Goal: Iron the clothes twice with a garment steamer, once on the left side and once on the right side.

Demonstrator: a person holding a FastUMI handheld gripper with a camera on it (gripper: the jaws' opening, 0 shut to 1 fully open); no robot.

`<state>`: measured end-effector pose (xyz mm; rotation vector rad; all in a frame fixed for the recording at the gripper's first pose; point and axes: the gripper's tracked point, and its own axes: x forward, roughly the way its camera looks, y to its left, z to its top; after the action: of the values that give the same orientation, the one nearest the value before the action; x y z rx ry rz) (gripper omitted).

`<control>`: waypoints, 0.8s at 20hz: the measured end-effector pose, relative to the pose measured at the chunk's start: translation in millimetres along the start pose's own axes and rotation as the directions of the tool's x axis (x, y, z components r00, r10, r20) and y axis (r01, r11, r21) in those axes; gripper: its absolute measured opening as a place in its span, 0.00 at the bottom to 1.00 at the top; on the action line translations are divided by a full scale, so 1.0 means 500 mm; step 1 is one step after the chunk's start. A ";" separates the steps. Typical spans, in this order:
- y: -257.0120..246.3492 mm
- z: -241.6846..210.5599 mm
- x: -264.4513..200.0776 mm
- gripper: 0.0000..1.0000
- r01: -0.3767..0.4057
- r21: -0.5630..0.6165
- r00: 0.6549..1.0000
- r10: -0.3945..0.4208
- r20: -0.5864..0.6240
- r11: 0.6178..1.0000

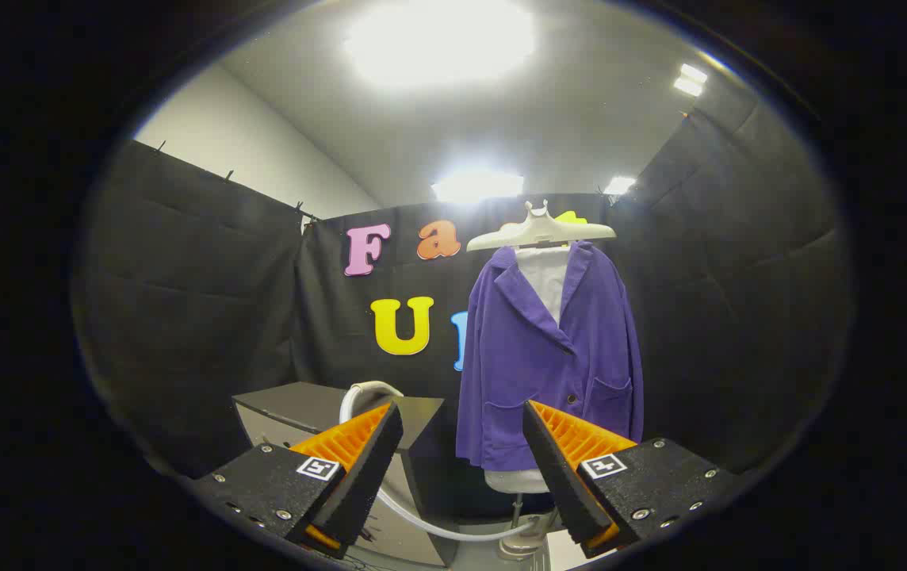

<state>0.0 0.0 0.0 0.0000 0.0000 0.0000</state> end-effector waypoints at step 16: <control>0.111 -0.032 0.016 0.94 -0.104 -0.028 0.992 0.102 -0.074 0.994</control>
<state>8.2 55.7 -15.9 -0.0314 0.0728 0.1030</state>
